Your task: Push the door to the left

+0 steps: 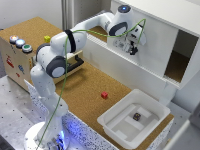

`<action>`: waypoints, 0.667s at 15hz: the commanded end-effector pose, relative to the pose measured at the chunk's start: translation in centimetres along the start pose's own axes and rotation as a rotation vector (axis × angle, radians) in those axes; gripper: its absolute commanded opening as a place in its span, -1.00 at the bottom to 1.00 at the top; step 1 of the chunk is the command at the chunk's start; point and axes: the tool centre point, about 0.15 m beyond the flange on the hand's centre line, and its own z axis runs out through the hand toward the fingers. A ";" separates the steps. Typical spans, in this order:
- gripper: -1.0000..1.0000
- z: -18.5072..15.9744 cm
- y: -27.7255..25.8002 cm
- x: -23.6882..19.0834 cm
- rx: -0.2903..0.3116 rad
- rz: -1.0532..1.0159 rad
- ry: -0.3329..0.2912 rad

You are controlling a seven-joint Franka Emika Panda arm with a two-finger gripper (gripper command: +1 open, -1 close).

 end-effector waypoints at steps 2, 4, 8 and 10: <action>-1.00 2.4 -4.7 2.9 -0.097 -0.017 0.012; -1.00 2.4 -5.3 3.1 -0.098 -0.025 0.013; -1.00 2.4 -7.1 3.2 -0.094 -0.045 0.013; -1.00 2.4 -8.1 3.3 -0.089 -0.053 0.013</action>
